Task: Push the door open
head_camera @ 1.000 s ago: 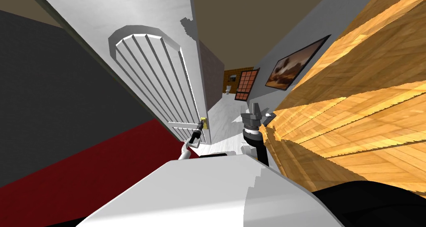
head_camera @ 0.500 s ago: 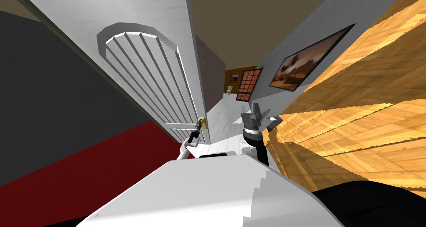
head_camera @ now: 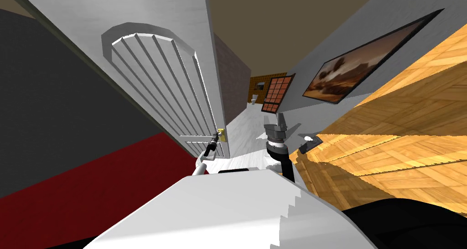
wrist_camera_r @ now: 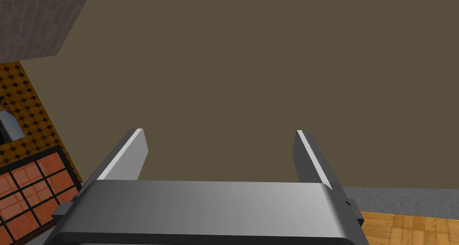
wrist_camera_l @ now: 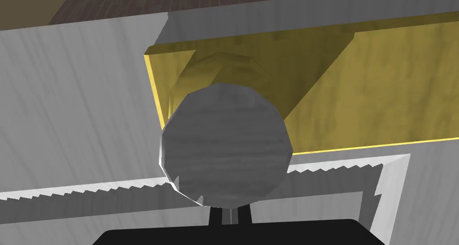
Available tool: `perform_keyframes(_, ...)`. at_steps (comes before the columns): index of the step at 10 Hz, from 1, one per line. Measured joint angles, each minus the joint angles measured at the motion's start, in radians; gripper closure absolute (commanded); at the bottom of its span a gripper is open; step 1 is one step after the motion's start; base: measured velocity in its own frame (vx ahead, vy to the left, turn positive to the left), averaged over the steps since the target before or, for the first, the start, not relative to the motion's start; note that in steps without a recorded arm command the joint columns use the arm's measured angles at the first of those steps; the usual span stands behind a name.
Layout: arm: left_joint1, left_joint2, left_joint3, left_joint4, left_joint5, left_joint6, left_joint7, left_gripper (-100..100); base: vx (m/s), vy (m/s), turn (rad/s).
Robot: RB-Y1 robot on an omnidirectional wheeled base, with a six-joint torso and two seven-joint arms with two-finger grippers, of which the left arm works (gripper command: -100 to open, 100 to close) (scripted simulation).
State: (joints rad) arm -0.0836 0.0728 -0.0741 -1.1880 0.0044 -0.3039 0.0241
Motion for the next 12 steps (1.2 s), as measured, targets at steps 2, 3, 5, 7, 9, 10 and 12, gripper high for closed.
perform_keyframes(2,0.002,0.002,-0.001,-0.007,0.002,0.001,0.002,-100,-0.153,0.001,0.0)
perform_keyframes(3,0.006,0.002,-0.005,-0.011,0.003,0.003,0.004,-100,-0.176,0.004,0.017)
perform_keyframes(5,0.01,-0.001,-0.01,-0.016,0.005,0.005,0.007,-100,-0.226,-0.038,0.023)
perform_keyframes(7,0.016,-0.008,-0.015,-0.026,0.007,0.008,0.011,-100,-0.249,-0.031,0.028)
perform_keyframes(9,0.019,-0.014,-0.019,-0.033,0.009,0.011,0.014,-100,-0.013,-0.023,-0.02)
perform_keyframes(10,0.018,-0.011,-0.016,-0.031,0.009,0.01,0.013,-100,0.228,-0.026,-0.014)
perform_keyframes(12,0.011,-0.008,-0.011,-0.02,0.009,0.003,0.011,-100,0.223,-0.015,-0.019)
